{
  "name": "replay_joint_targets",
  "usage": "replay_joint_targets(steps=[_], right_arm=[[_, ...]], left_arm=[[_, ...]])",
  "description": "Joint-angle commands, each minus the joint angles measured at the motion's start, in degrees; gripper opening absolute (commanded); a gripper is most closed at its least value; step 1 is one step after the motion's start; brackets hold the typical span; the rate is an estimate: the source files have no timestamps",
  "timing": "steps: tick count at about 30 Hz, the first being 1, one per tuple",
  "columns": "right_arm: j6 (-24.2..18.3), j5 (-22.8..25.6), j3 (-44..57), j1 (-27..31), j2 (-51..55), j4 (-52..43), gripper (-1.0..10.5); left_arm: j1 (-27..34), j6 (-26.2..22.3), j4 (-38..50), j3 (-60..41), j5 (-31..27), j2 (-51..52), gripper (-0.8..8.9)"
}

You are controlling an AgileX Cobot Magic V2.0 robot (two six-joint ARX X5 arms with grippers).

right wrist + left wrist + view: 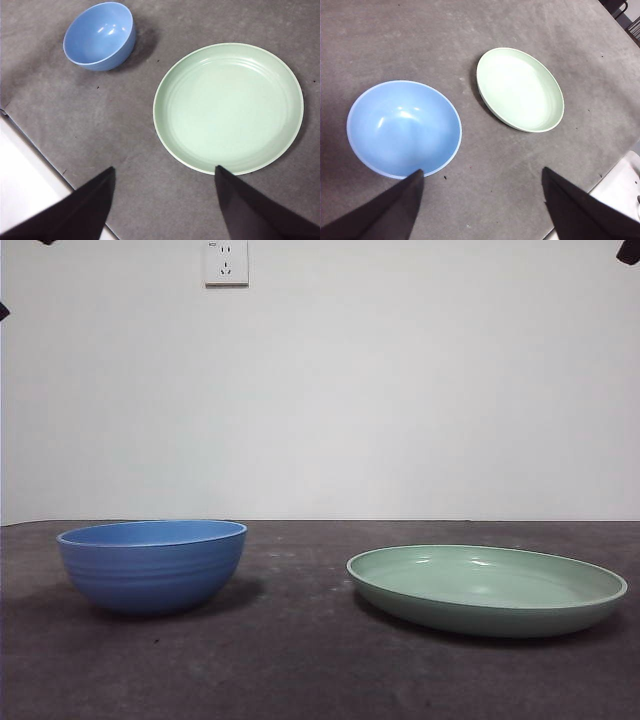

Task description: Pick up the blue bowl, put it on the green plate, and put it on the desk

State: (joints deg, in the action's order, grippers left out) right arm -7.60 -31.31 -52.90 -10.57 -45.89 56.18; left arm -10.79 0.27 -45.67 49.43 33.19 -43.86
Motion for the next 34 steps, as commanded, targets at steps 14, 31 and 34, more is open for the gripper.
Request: replay_joint_targets(steps=[14, 31, 34], right_arm=[[0.1, 0.1, -1.1, -0.3, -0.5, -0.5, 3.3], [0.2, 0.0, -1.1, -0.3, -0.5, -0.5, 3.3], [0.2, 0.0, -1.1, -0.3, -0.5, -0.6, 3.3]], left_arm=[[-0.2, 1.6, 1.5, 3.7, -4.5, -4.2, 3.97], [-2.8, 1.7, 1.2, 13.7, -19.9, -30.9, 3.97], [-2.8, 1.7, 2.8, 13.8, -21.5, -35.3, 3.97]])
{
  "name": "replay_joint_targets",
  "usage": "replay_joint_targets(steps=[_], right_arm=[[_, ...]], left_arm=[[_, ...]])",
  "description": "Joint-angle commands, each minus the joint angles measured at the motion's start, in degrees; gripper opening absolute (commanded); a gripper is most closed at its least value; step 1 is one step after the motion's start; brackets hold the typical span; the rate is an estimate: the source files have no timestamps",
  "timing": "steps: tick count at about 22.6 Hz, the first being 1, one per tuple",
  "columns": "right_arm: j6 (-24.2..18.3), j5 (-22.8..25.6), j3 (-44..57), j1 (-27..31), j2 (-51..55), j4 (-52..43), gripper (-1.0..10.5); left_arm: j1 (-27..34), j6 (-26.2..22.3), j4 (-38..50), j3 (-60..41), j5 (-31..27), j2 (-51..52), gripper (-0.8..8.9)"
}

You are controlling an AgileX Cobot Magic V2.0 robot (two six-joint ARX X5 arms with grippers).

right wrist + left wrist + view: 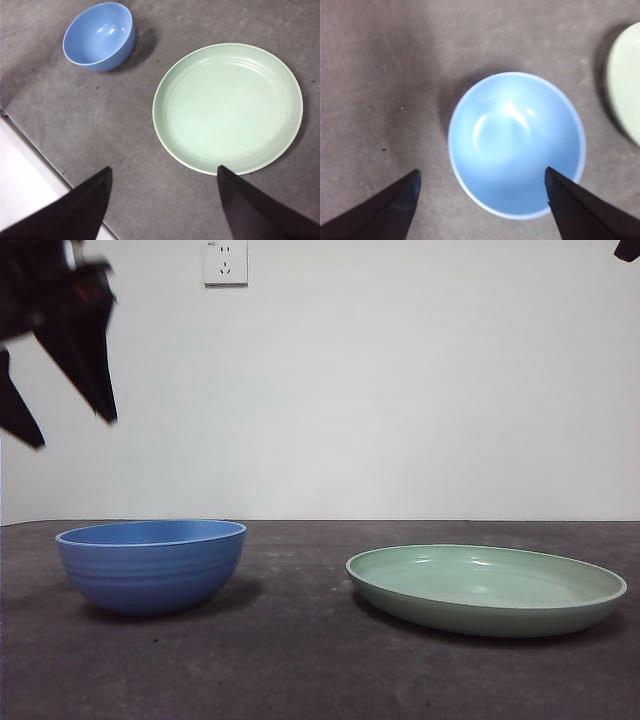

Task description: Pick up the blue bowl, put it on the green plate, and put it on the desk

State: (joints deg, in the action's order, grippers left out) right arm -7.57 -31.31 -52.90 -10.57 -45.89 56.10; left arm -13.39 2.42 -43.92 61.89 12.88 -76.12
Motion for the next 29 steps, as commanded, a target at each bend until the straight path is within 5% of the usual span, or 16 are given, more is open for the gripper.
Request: replay_joint_targets(steps=[1, 12, 17, 20, 29], right_arm=[[0.2, 0.0, -1.1, -0.3, -0.5, -0.6, 3.3], [0.1, 0.0, -1.1, -0.3, -0.5, -0.8, 3.3], [0.1, 0.0, -1.1, -0.3, -0.5, -0.9, 3.3], [0.1, 0.0, -1.1, -0.3, -0.5, -1.3, 3.3], [0.1, 0.1, -1.1, -0.3, -0.5, -1.3, 3.3]], left_arm=[[-0.2, -0.4, 1.5, 1.3, -1.6, -4.3, 3.97], [-0.3, -0.4, 7.7, 1.3, -2.0, -18.8, 3.59], [-0.2, -0.4, 7.8, 1.3, -2.0, -19.0, 0.86], [-0.2, -0.4, 7.8, 1.3, -2.0, -19.0, 0.16], [-1.4, 2.4, 9.0, 1.8, -0.8, -14.9, 0.15]])
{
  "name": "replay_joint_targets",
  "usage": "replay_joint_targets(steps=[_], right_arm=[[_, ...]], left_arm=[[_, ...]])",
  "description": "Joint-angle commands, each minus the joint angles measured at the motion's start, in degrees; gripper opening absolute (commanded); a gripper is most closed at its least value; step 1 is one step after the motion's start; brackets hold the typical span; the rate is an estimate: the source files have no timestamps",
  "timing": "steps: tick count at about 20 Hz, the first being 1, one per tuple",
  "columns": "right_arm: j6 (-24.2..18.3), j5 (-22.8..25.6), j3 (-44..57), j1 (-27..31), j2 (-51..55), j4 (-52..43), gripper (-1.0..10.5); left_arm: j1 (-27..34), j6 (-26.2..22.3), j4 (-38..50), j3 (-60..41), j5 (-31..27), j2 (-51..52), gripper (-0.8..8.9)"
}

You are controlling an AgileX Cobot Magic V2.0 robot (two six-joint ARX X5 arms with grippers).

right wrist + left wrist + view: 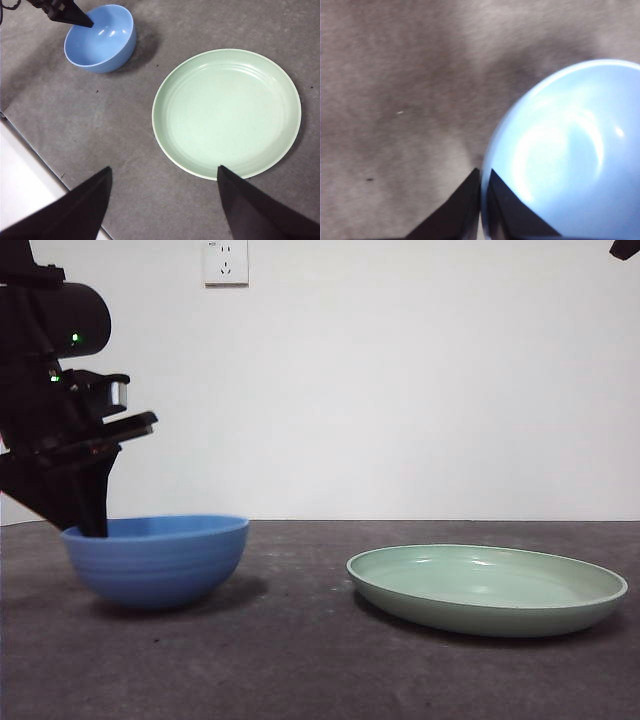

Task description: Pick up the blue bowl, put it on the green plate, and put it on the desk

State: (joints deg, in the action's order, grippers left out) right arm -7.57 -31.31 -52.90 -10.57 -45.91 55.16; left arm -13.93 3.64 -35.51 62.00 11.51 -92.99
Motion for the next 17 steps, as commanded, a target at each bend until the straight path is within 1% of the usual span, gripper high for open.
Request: replay_joint_targets(steps=[1, 4, 6, 9, 12, 17], right_arm=[[0.1, 0.1, -1.1, -0.3, -0.4, -0.3, 3.3], [0.1, 0.1, -1.1, -0.3, -0.4, -0.5, 3.3], [0.1, 0.1, -1.1, -0.3, -0.4, -0.5, 3.3], [0.4, 0.0, -1.1, -0.3, -0.4, -0.5, 3.3], [1.0, 0.0, -1.1, -0.3, -0.4, -0.5, 3.3], [1.2, 0.0, -1.1, -0.3, -0.4, -0.5, 3.3]], left_arm=[[-1.5, 2.1, 0.4, 2.1, 0.6, 3.2, 0.15], [-5.1, 3.6, -0.2, 4.9, 0.8, 6.4, 0.16], [-8.6, 3.5, -2.3, 8.6, 0.8, 6.4, 0.16], [-13.9, 4.2, -1.2, 12.6, 0.2, 5.4, 0.16], [-17.6, 5.0, -0.7, 16.8, -0.2, 1.0, 0.16], [-22.8, 6.2, -0.2, 23.8, -0.2, -9.4, 0.16]])
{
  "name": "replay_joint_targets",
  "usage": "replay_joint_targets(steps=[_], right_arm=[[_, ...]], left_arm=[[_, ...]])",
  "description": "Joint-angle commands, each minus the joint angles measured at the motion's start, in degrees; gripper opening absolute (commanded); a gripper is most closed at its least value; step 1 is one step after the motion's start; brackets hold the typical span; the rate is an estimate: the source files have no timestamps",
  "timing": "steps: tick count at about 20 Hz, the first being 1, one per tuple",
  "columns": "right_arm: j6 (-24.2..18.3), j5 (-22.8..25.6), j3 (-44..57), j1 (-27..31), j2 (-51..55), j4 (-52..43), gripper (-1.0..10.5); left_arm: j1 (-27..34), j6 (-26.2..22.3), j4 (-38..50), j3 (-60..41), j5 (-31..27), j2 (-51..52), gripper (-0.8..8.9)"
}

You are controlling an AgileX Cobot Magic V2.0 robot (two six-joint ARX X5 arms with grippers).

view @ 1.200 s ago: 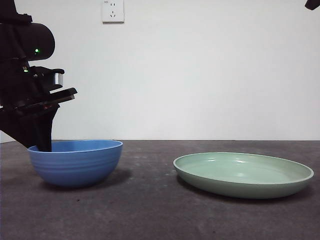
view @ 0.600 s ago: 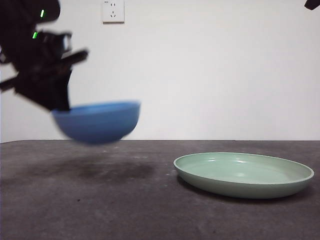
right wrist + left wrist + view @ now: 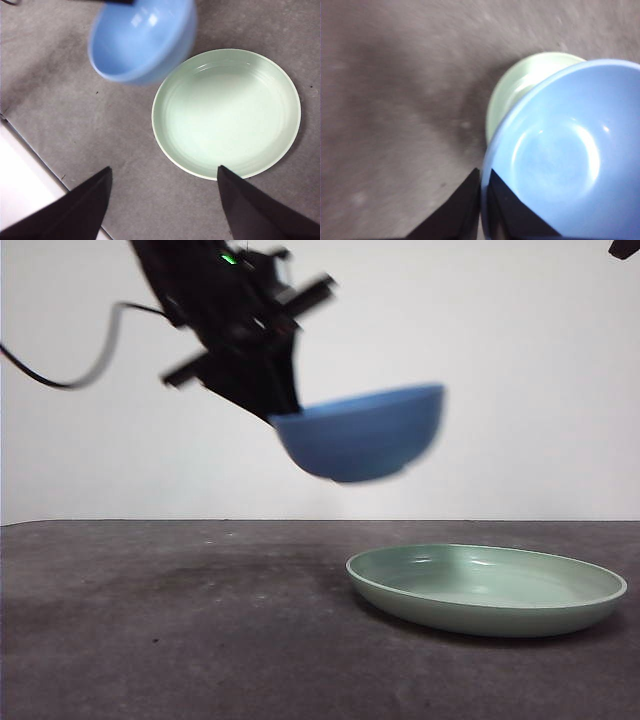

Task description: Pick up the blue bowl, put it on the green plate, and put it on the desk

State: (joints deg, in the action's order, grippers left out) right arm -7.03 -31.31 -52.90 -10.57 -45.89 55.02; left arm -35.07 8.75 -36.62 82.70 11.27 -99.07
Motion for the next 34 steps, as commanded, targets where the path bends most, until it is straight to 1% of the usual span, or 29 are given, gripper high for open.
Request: replay_joint_targets(steps=[1, 4, 6, 10, 14, 23, 24, 26, 27, 31, 34], right_arm=[[0.6, 0.0, -1.1, -0.3, -0.4, -0.4, 3.3], [0.6, 0.0, -1.1, -0.3, -0.4, -0.4, 3.3], [0.6, 0.1, -1.1, -0.3, -0.4, -0.6, 3.3], [0.6, 0.1, -1.1, -0.3, -0.4, -0.8, 3.3], [0.6, 0.1, -1.1, -0.3, -0.4, -0.9, 3.3], [0.6, 0.1, -1.1, -0.3, -0.4, -1.0, 3.3], [0.6, 0.1, -1.1, -0.3, -0.4, -1.0, 3.3], [0.6, 0.1, -1.1, -0.3, -0.4, -1.0, 3.3], [0.6, 0.1, -1.1, -0.3, -0.4, -1.0, 3.3], [0.6, 0.1, -1.1, -0.3, -0.4, -1.0, 3.3], [0.6, 0.1, -1.1, -0.3, -0.4, -1.0, 3.3]], left_arm=[[-2.3, 1.3, 1.1, 4.2, 0.1, -4.9, 0.16], [-4.4, 1.4, 0.9, 8.9, 0.0, -11.6, 0.16], [-5.6, 1.4, 0.5, 11.2, -1.5, -15.5, 0.16], [-7.4, 1.4, 1.1, 13.6, -2.6, -20.3, 0.16], [-8.0, 1.2, 1.7, 13.6, -4.3, -21.5, 0.16], [-8.5, 0.9, 1.9, 13.6, -4.2, -21.5, 0.39], [-8.5, 0.9, 2.0, 13.6, -4.2, -21.5, 0.61], [-8.5, 0.9, 1.9, 13.6, -4.2, -21.5, 1.72], [-8.5, 0.9, 1.9, 13.6, -4.2, -21.5, 2.09], [-8.5, 1.0, 1.7, 13.6, -4.2, -21.2, 2.19], [-8.3, 0.9, 1.6, 13.6, -4.2, -19.2, 2.19]])
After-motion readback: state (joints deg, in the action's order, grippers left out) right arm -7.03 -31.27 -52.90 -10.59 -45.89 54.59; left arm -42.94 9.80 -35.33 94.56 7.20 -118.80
